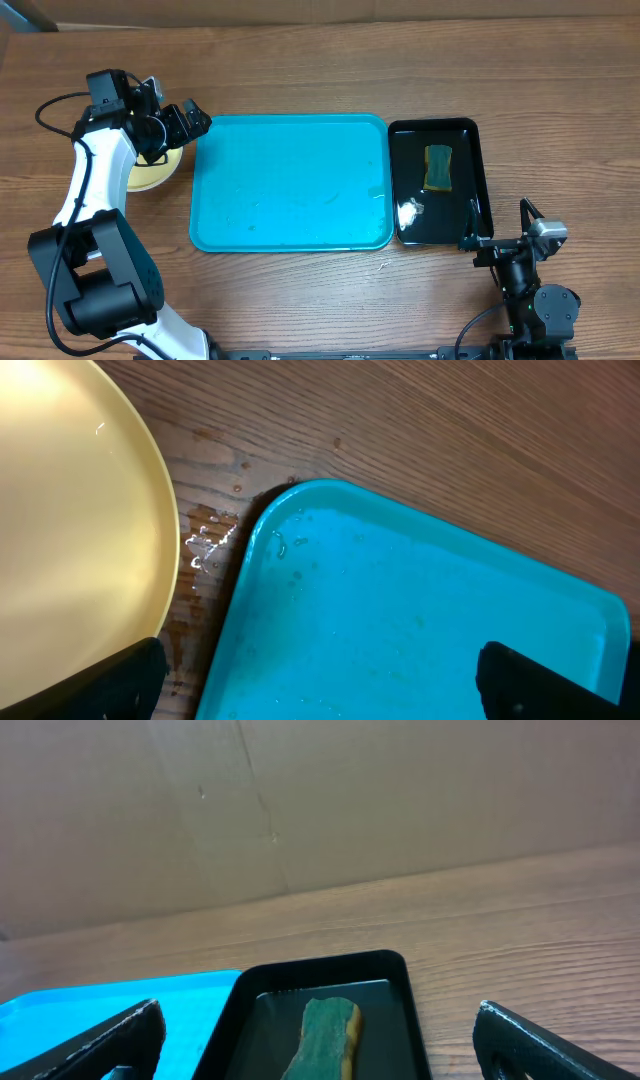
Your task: Clean dirty plates on tray and stack at the side
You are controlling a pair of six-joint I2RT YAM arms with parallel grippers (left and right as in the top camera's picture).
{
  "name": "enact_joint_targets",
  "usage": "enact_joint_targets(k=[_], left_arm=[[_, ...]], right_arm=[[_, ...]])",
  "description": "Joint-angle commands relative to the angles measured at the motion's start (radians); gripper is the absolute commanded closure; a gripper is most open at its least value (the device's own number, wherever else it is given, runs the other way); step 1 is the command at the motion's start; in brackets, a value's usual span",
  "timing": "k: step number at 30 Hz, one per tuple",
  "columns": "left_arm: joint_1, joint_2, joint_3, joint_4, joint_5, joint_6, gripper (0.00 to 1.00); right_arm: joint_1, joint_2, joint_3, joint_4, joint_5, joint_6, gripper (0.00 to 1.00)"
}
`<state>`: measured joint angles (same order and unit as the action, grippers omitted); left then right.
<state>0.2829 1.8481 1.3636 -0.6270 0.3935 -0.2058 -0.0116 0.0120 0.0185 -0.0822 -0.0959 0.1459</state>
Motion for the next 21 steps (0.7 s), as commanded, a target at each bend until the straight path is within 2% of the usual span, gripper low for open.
enact_joint_targets(k=[1, 13, 21], left_arm=[[-0.001, -0.004, -0.006, 0.004, 0.015, 0.019, 0.0], [-0.003, -0.038, -0.006, 0.0, -0.023, 0.019, 0.0], [-0.068, -0.286, -0.006, 0.0, -0.124, 0.019, 0.0]], right_arm=[[-0.003, -0.009, -0.01, 0.005, 0.013, 0.003, 0.0], [-0.003, -0.009, -0.01, 0.005, 0.013, 0.003, 0.0], [-0.003, -0.009, -0.01, 0.005, 0.013, 0.003, 0.0]])
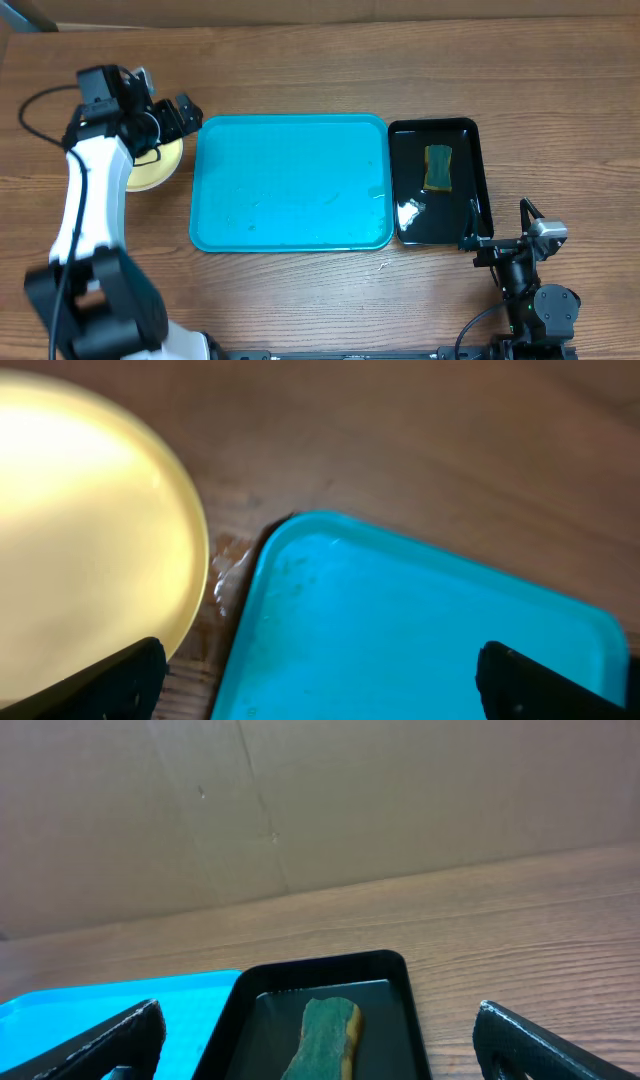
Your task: Clean dirty plates on tray and stack at the side
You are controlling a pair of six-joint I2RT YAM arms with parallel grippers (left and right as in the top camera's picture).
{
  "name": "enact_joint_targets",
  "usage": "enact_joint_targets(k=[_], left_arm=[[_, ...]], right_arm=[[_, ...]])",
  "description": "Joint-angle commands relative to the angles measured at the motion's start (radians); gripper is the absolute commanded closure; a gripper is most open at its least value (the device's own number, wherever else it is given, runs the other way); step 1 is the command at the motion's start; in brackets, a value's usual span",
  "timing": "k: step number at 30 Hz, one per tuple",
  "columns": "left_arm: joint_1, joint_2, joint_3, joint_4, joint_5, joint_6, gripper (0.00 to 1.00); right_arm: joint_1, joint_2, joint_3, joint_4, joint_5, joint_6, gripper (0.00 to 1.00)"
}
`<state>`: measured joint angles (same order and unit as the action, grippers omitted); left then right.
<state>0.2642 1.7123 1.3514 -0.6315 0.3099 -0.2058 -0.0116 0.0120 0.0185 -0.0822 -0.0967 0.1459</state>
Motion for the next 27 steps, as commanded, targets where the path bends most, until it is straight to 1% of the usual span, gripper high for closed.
enact_joint_targets(k=[1, 8, 11, 15, 17, 20, 24, 27], left_arm=[[-0.063, -0.177, 0.006, 0.004, -0.04, 0.019, 0.0], [-0.17, -0.401, 0.006, 0.004, -0.052, 0.028, 0.0], [-0.185, -0.481, 0.005, 0.003, -0.144, 0.046, 0.0], [-0.186, -0.567, -0.016, -0.006, -0.212, 0.061, 0.0], [-0.186, -0.608, -0.047, -0.043, -0.241, 0.061, 0.0], [-0.186, -0.684, -0.138, -0.099, -0.24, 0.061, 0.0], [-0.186, -0.809, -0.332, -0.105, -0.24, 0.061, 0.0], [-0.186, -0.903, -0.47, -0.102, -0.301, 0.072, 0.0]], right_arm=[[-0.003, -0.009, -0.01, 0.005, 0.014, 0.003, 0.0], [-0.003, -0.009, -0.01, 0.005, 0.014, 0.003, 0.0], [-0.003, -0.009, -0.01, 0.005, 0.014, 0.003, 0.0], [-0.003, -0.009, -0.01, 0.005, 0.014, 0.003, 0.0], [-0.003, -0.009, -0.01, 0.005, 0.014, 0.003, 0.0], [-0.003, -0.009, -0.01, 0.005, 0.014, 0.003, 0.0], [-0.003, -0.009, -0.01, 0.005, 0.014, 0.003, 0.0], [-0.003, -0.009, -0.01, 0.005, 0.014, 0.003, 0.0]])
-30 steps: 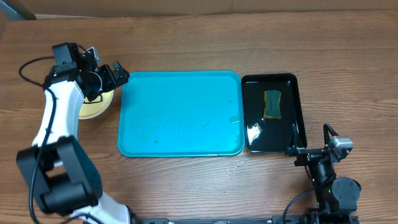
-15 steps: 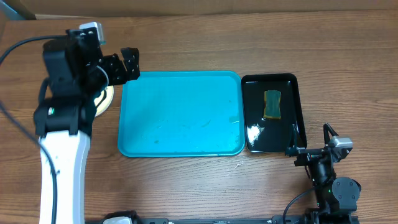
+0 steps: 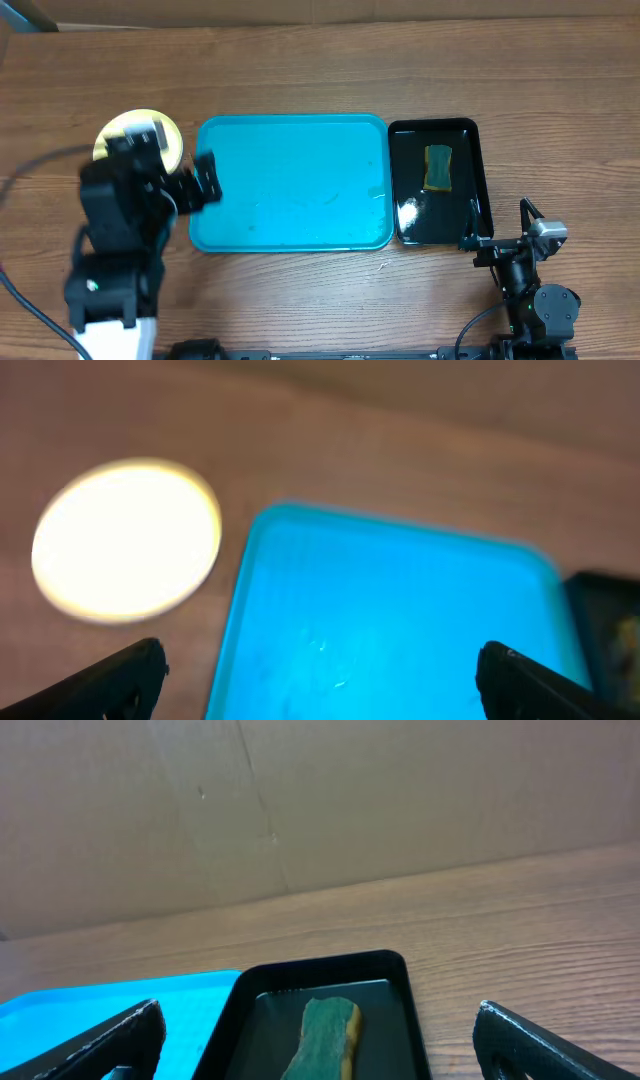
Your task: Clean dirty plates on tray and stack at the side
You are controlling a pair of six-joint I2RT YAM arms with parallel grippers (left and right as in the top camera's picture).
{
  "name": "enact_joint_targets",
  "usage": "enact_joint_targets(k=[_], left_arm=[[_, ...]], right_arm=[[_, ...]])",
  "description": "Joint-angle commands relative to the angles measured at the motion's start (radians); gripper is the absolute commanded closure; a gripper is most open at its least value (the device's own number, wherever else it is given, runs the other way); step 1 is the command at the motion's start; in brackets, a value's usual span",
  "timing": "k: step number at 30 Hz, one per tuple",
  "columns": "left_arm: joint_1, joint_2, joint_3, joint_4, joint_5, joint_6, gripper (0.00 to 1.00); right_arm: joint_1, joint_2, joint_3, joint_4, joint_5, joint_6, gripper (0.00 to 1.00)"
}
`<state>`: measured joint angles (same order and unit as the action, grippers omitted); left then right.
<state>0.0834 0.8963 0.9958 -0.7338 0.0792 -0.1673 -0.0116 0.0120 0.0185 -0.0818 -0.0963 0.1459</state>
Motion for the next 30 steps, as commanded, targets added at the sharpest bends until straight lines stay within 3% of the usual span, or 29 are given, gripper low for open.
enact_joint_targets(k=[1, 8, 16, 19, 30], left_arm=[[-0.005, -0.123, -0.164, 0.0, -0.091, 0.033, 0.0], [-0.005, -0.381, -0.464, 0.182, -0.082, -0.003, 0.0], [-0.005, -0.632, -0.699, 0.803, -0.068, -0.084, 0.0], [-0.006, -0.716, -0.766, 0.966, -0.05, -0.084, 0.0], [-0.006, -0.893, -0.979, 1.012, -0.033, -0.084, 0.0]], right_arm=[[-0.003, -0.009, -0.01, 0.005, 0.013, 0.003, 0.0], [-0.003, -0.009, -0.01, 0.005, 0.013, 0.003, 0.0], [-0.003, -0.009, -0.01, 0.005, 0.013, 0.003, 0.0], [-0.003, -0.009, -0.01, 0.005, 0.014, 0.003, 0.0], [-0.003, -0.009, -0.01, 0.005, 0.013, 0.003, 0.0]])
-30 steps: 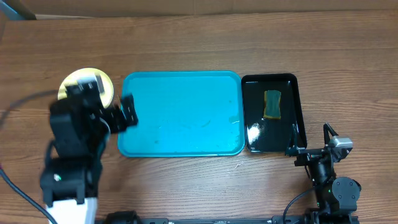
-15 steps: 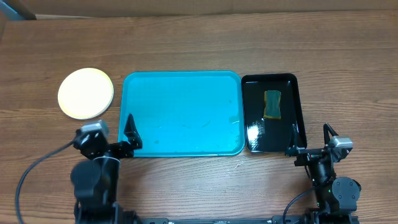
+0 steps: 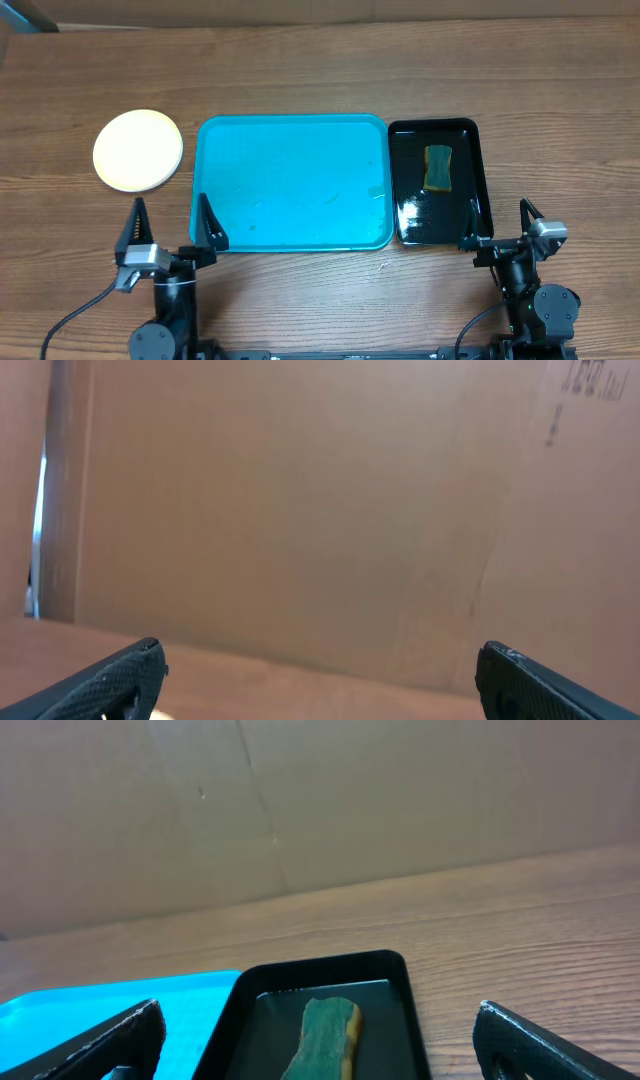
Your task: Clean dirty plates on tray and stack at the side
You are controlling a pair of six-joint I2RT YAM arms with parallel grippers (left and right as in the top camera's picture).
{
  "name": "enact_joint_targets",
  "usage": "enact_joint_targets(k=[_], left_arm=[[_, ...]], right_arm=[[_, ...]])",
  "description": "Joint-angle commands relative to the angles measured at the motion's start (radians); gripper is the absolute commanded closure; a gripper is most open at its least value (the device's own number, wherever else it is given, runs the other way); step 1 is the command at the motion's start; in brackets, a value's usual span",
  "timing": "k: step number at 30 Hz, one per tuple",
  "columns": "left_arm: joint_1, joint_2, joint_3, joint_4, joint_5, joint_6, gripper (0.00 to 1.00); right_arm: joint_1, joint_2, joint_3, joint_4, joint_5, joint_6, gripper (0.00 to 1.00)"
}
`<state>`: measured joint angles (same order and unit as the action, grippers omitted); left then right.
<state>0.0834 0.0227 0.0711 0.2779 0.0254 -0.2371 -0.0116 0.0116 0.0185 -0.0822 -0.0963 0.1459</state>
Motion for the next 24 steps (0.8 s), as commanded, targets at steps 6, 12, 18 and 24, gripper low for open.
enact_joint_targets(k=[6, 12, 18, 24], left_arm=[[-0.013, -0.019, -0.066, -0.166, 0.031, -0.013, 0.0], [-0.013, -0.018, -0.066, -0.356, 0.011, 0.0, 0.0], [-0.013, -0.019, -0.066, -0.353, 0.013, 0.001, 0.0], [-0.013, -0.019, -0.066, -0.353, 0.012, 0.001, 0.0]], right_arm=[[-0.003, -0.009, -0.01, 0.005, 0.013, 0.003, 0.0], [-0.003, -0.009, -0.01, 0.005, 0.013, 0.003, 0.0], [-0.003, -0.009, -0.01, 0.005, 0.013, 0.003, 0.0], [-0.003, -0.009, -0.01, 0.005, 0.013, 0.003, 0.0]])
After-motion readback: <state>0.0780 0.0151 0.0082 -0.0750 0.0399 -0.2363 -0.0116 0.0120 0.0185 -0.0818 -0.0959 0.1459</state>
